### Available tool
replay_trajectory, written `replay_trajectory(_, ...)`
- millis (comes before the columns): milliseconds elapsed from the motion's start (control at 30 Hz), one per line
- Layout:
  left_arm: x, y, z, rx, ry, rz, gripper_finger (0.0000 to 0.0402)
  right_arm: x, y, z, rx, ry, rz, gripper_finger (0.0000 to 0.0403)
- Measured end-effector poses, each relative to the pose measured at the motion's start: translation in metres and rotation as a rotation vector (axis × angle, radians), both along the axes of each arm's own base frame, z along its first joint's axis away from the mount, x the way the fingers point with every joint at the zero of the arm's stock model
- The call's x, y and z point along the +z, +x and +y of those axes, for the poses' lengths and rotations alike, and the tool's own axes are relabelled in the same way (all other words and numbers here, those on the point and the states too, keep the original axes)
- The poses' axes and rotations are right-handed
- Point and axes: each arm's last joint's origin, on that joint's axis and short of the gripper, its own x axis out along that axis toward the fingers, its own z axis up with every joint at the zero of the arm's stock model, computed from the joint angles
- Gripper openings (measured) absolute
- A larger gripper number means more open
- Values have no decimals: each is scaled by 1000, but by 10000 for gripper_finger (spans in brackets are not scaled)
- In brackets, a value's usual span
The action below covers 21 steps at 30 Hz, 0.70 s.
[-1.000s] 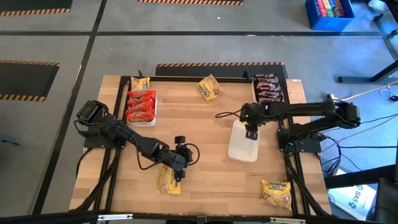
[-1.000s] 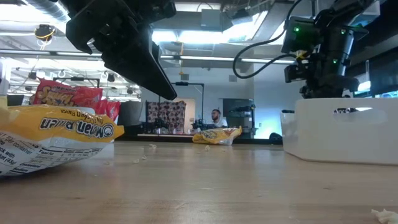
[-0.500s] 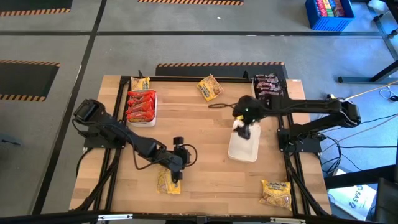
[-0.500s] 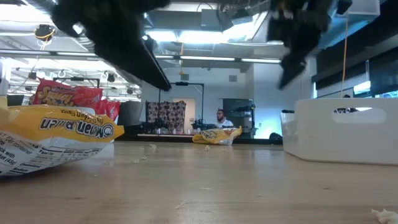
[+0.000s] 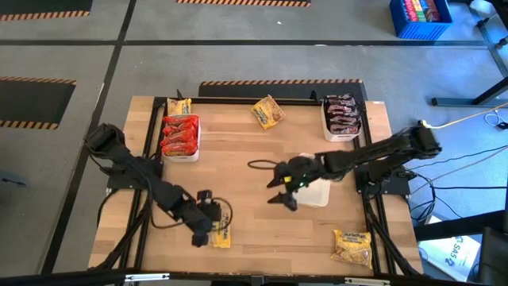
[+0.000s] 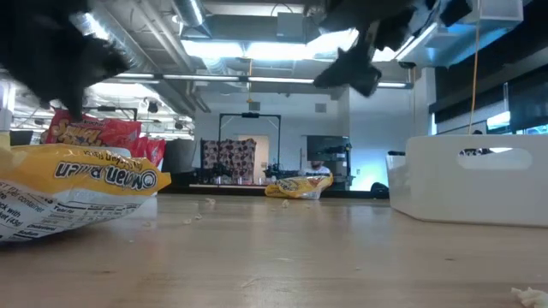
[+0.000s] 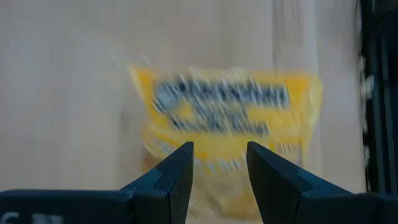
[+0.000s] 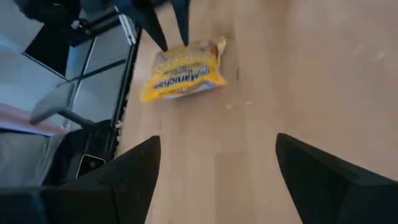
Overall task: Sort Maruchan noodles
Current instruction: Put the bottom left yellow noodle into the bottom white bin
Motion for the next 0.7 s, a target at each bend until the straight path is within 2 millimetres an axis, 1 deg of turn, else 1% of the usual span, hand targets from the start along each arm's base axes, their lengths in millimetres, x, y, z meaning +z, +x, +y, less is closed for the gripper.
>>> replay_trajectory(200,-26,-15,-26,-26,-29,95,144,-37,23,23,-43,127,47,296)
replay_trajectory(333,-35,-11,-41,-52,-52,20,144,-56,33,31,-87,218,70,296)
replay_trajectory(433,-42,-2,-44,-29,-45,-34,144,-70,38,32,-138,275,108,296)
replay_trajectory(533,-50,8,-43,20,-9,-83,144,-81,40,32,-172,300,156,296)
replay_trajectory(700,-58,21,-35,98,60,-168,144,-90,42,32,-193,313,176,296)
